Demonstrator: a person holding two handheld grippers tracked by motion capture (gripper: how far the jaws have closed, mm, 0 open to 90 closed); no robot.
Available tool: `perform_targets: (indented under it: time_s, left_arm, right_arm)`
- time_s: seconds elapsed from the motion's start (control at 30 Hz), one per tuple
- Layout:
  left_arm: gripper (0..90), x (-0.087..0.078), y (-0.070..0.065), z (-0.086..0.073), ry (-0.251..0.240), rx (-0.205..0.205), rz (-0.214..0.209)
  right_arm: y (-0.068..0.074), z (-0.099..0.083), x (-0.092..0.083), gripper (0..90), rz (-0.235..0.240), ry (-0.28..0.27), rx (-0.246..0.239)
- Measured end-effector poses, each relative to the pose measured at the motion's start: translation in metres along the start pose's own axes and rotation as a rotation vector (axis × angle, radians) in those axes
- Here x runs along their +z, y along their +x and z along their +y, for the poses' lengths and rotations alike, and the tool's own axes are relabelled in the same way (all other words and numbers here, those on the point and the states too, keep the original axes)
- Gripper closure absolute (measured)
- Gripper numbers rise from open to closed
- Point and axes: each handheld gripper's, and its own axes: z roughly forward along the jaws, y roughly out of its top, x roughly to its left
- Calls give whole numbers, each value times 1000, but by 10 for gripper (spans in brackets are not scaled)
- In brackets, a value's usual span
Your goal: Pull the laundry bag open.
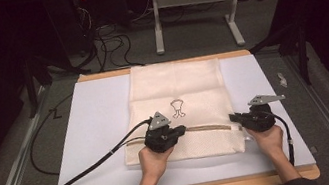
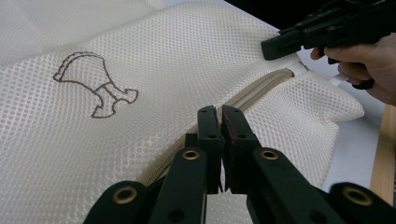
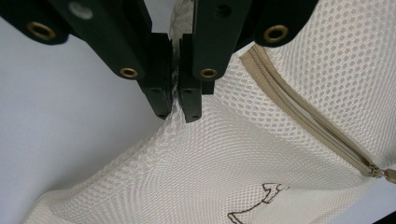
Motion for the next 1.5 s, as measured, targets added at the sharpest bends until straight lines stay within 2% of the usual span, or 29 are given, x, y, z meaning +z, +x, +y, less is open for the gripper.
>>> perform_targets:
  time_s: [0.1,0.4,0.57,0.7,0.77,1.23,1.5]
  left_arm:
    - [870,-1,0,0,3,13,7]
    - [870,-6,6,-4,1,-5,8]
    - [870,-9,7,-4,-17,-7,4]
    - [871,-11,9,-7,-9,-17,23]
    - [871,-14,11,-7,-18,-21,24]
    - [871,-21,11,-5,-27,-7,25]
    - [871,-31,18,-8,-40,-34,32]
  right_arm:
    - [1,1,-1,875,-4,-7,-4]
    - [0,-2,1,876,-7,4,-1]
    - [1,-2,2,875,-13,11,-3]
    - [1,-2,1,876,-18,3,-10]
    - [-2,-4,2,876,-8,3,2]
    - [1,-3,2,876,-13,4,-2]
    - [0,-4,3,876,-12,11,0]
